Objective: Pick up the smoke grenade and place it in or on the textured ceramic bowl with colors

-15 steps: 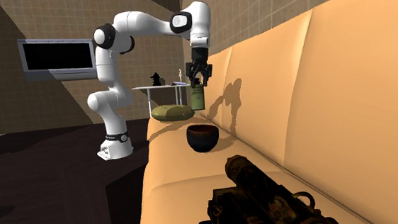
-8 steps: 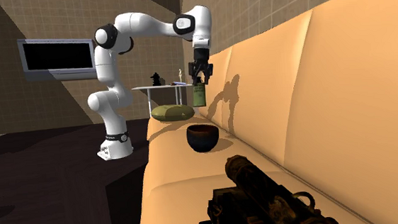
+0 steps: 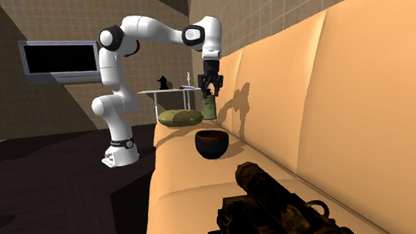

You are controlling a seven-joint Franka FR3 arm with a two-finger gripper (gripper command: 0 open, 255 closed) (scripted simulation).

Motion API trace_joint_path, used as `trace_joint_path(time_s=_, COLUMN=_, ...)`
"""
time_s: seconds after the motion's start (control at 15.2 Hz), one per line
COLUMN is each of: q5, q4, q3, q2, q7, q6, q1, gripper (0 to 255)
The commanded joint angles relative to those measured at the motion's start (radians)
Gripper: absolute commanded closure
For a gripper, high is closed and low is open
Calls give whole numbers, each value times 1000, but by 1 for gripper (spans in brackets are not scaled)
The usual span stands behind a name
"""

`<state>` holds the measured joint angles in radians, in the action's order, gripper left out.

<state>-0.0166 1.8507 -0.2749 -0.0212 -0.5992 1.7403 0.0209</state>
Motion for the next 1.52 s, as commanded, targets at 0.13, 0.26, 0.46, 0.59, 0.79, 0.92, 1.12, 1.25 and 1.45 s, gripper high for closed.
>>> trace_joint_path(time_s=0.13, q5=0, q4=54, q3=0, q2=1, q7=1, q6=56, q1=0, gripper=255)
trace_joint_path(time_s=0.26, q5=1, q4=77, q3=0, q2=5, q7=0, q6=82, q1=0, gripper=255)
trace_joint_path(time_s=0.46, q5=3, q4=109, q3=-1, q2=12, q7=-1, q6=122, q1=1, gripper=255)
trace_joint_path(time_s=0.59, q5=4, q4=129, q3=-1, q2=18, q7=-2, q6=148, q1=1, gripper=255)
trace_joint_path(time_s=0.79, q5=5, q4=137, q3=-1, q2=21, q7=-2, q6=159, q1=1, gripper=255)
trace_joint_path(time_s=0.92, q5=5, q4=137, q3=-1, q2=21, q7=-2, q6=159, q1=1, gripper=255)
trace_joint_path(time_s=1.12, q5=5, q4=137, q3=-1, q2=21, q7=-2, q6=159, q1=1, gripper=255)
trace_joint_path(time_s=1.25, q5=5, q4=138, q3=-1, q2=21, q7=-2, q6=159, q1=1, gripper=0)
trace_joint_path(time_s=1.45, q5=5, q4=137, q3=-1, q2=21, q7=-2, q6=159, q1=1, gripper=0)
